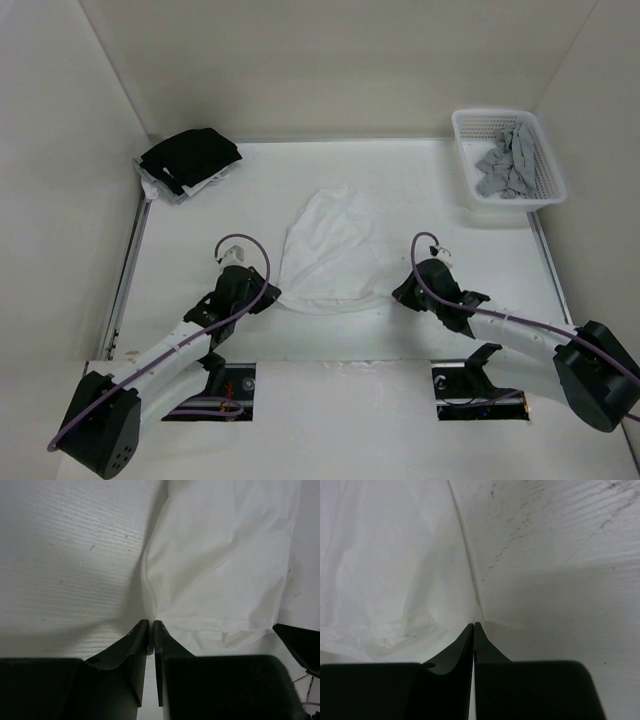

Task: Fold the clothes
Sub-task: Flatten the tank top out

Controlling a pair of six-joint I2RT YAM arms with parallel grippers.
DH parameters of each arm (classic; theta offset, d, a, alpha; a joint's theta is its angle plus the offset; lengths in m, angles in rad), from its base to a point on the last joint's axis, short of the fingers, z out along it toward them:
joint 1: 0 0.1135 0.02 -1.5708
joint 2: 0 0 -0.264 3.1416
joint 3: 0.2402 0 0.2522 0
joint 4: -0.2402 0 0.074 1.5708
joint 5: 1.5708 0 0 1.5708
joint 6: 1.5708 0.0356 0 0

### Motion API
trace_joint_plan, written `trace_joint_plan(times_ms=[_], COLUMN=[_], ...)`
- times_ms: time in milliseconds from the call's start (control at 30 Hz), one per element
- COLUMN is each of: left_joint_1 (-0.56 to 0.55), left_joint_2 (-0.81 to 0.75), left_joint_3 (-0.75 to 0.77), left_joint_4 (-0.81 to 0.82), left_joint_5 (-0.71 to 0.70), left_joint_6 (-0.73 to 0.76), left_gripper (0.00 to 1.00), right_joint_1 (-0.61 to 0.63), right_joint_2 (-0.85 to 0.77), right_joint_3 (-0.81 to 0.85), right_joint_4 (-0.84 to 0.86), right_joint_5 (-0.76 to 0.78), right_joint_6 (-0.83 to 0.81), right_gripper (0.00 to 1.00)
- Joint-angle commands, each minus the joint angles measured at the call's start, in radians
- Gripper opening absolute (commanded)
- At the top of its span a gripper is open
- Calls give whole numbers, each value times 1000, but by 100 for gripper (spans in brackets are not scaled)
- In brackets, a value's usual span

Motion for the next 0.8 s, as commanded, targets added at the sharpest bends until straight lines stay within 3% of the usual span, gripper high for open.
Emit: trace_joint_plan(times_ms=[0,100,233,267,367,433,533,767], left_joint_1=[29,64,133,144,155,153,150,147], left_joint_2=[-19,-45,-63,-65,-62,-65,-74,-68], left_joint_3=[-4,-17,-38,-41,-47,-49,-52,-51], left_joint_4=[41,33,38,41,55,55,55,61], left_joint_5=[24,37,87,98,121,123,123,123], left_joint_6=[19,18,6,4,1,1,1,1], left_gripper=[9,9,9,9,10,10,10,10], right_joint_1=[9,3,2,3,9,18,28,31], right_joint_2=[-63,-167,-238,-230,-200,-187,-145,-54], right_joint_3=[12,-21,-55,-55,-43,-35,-25,-17], right_joint_4=[-47,-117,-144,-144,-136,-119,-88,-12], right_joint_5=[55,103,72,63,61,57,41,8], right_joint_6=[39,90,119,119,119,119,110,104], right_gripper=[3,4,14,17,40,49,50,40])
